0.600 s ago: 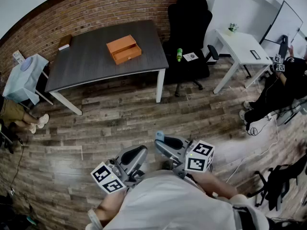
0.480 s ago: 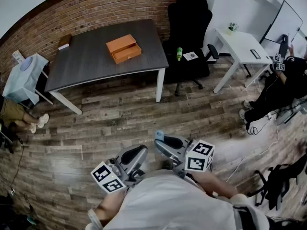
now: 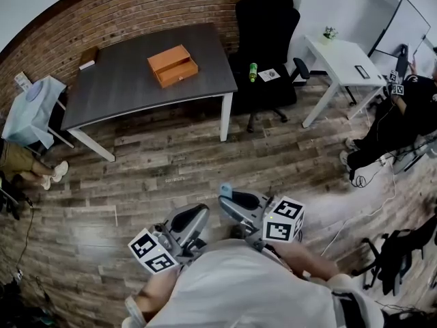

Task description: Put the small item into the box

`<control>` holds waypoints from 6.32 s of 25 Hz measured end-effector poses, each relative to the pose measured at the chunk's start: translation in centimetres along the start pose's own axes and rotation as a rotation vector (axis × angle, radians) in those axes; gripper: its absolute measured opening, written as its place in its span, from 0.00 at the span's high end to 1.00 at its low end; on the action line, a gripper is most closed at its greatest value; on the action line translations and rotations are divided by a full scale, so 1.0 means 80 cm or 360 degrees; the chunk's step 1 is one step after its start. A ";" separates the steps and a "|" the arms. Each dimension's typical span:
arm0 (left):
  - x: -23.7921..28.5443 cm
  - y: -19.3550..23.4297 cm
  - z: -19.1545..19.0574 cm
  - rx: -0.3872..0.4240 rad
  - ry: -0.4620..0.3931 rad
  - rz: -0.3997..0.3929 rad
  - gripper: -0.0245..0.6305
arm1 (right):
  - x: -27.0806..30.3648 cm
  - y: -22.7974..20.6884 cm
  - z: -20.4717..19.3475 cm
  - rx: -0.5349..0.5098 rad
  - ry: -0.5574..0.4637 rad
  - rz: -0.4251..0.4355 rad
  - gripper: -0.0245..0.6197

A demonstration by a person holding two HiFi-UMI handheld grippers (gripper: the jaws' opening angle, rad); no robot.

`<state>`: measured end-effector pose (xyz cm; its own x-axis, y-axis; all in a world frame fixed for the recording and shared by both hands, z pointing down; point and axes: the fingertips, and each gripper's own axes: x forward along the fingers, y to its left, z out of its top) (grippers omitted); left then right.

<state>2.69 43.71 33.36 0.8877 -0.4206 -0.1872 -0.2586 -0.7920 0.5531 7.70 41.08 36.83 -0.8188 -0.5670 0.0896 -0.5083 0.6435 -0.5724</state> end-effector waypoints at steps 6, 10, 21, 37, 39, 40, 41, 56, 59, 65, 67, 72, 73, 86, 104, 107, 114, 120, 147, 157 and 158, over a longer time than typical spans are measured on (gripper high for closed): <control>0.003 0.003 -0.001 -0.0005 -0.0002 0.0005 0.92 | -0.002 -0.005 0.001 0.0009 -0.0007 -0.0010 0.83; 0.005 0.004 -0.001 0.0000 -0.0008 0.0009 0.92 | -0.004 -0.006 0.003 0.0014 -0.0019 -0.0003 0.83; 0.020 0.008 -0.006 -0.0018 -0.0021 0.0020 0.92 | -0.020 -0.025 0.010 0.0069 -0.0038 -0.0045 0.84; 0.082 0.007 -0.039 -0.0071 0.0004 0.0045 0.92 | -0.065 -0.078 0.021 0.0106 0.0016 -0.0069 0.83; 0.092 0.007 -0.043 -0.0072 0.0004 0.0051 0.92 | -0.070 -0.084 0.025 0.0102 0.0027 -0.0059 0.83; 0.096 0.007 -0.045 -0.0073 0.0003 0.0056 0.92 | -0.072 -0.087 0.027 0.0100 0.0035 -0.0054 0.84; 0.100 0.007 -0.046 -0.0073 0.0001 0.0062 0.92 | -0.074 -0.090 0.028 0.0099 0.0043 -0.0047 0.84; 0.100 0.038 -0.038 -0.0073 -0.0024 0.0155 0.92 | -0.041 -0.109 0.034 0.0097 0.0111 0.0030 0.83; 0.101 0.061 -0.026 -0.0073 -0.0008 0.0132 0.92 | -0.019 -0.118 0.041 0.0094 0.0099 0.0012 0.83; 0.106 0.109 0.018 -0.0068 0.0024 0.0055 0.92 | 0.036 -0.136 0.067 0.0103 0.0082 -0.0034 0.83; 0.104 0.128 0.035 -0.0076 0.0026 0.0038 0.92 | 0.059 -0.142 0.076 0.0102 0.0075 -0.0053 0.83; 0.089 0.174 0.073 -0.0096 0.0034 0.0013 0.92 | 0.113 -0.150 0.097 0.0098 0.0057 -0.0099 0.83; 0.086 0.182 0.080 -0.0099 0.0036 0.0005 0.92 | 0.123 -0.151 0.100 0.0095 0.0055 -0.0110 0.83; 0.049 0.266 0.138 -0.0131 0.0021 -0.0026 0.92 | 0.223 -0.166 0.121 0.0073 0.0063 -0.0176 0.84; 0.052 0.319 0.139 -0.0199 0.0093 0.0003 0.92 | 0.262 -0.206 0.127 0.0123 0.0081 -0.0216 0.84; 0.058 0.331 0.140 -0.0195 0.0084 0.0058 0.92 | 0.270 -0.222 0.132 0.0129 0.0117 -0.0179 0.84; 0.093 0.378 0.169 -0.0141 0.0020 0.0197 0.92 | 0.312 -0.268 0.168 0.0090 0.0203 -0.0047 0.84; 0.154 0.411 0.189 -0.0111 -0.0024 0.0264 0.92 | 0.318 -0.326 0.215 0.0058 0.0258 -0.0005 0.83; 0.152 0.579 0.283 -0.0201 -0.0066 0.0307 0.92 | 0.469 -0.436 0.255 0.0135 0.0380 -0.0190 0.83; 0.117 0.640 0.326 -0.0203 0.0073 0.0184 0.92 | 0.537 -0.443 0.268 0.0098 0.0294 -0.0366 0.83; 0.116 0.644 0.325 -0.0209 0.0090 0.0171 0.92 | 0.539 -0.445 0.269 0.0107 0.0280 -0.0383 0.84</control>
<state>-12.28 -12.51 38.97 0.8787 -0.4712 -0.0770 -0.3047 -0.6776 0.6693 -3.76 -17.35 43.54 -0.7138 -0.5976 0.3652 -0.6791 0.4630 -0.5697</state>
